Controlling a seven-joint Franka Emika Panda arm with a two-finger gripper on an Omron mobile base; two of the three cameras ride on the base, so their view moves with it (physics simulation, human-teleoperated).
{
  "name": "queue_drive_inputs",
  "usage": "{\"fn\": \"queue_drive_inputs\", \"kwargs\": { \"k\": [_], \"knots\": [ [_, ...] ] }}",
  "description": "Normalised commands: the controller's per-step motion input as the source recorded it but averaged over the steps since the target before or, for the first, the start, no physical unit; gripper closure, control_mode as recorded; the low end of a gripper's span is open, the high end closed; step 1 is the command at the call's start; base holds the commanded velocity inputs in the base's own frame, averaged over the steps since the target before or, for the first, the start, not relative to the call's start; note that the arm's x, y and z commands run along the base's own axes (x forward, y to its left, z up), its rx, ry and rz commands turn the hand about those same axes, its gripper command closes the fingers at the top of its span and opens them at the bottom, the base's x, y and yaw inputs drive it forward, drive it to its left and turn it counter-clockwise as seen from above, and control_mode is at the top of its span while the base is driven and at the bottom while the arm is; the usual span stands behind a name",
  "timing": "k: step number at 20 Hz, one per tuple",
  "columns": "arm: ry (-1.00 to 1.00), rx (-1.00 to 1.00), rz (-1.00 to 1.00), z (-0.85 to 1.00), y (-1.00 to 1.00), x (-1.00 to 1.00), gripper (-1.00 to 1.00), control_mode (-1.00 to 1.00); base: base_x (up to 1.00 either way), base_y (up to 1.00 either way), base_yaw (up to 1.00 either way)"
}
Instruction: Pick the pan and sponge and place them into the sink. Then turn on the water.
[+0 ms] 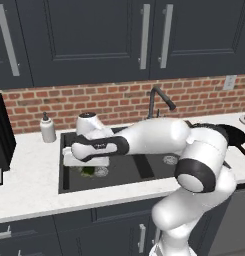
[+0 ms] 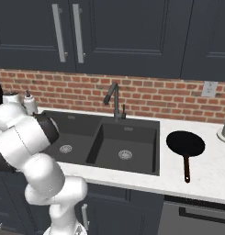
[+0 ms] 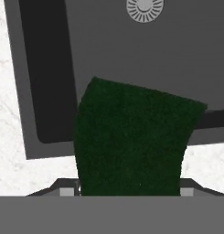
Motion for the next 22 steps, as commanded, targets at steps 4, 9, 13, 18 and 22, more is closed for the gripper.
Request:
{"fn": "queue_drive_inputs", "kwargs": {
  "k": [4, 9, 13, 18, 22],
  "knots": [
    [0.0, 0.0, 0.05, 0.43, -0.92, -0.26, 1.0, -1.0, 0.0, 0.0, 0.0],
    [0.0, 0.0, 0.03, 0.43, -0.85, -0.03, 1.0, -1.0, 0.0, 0.0, 0.0],
    [0.0, 0.0, 0.01, 0.27, -0.84, -0.07, 1.0, -1.0, 0.0, 0.0, 0.0],
    [0.01, 0.0, 0.0, 0.13, -0.7, -0.05, 1.0, -1.0, 0.0, 0.0, 0.0],
    [0.02, 0.0, 0.02, 0.01, -0.54, 0.0, 1.0, -1.0, 0.0, 0.0, 0.0]
  ]
}}
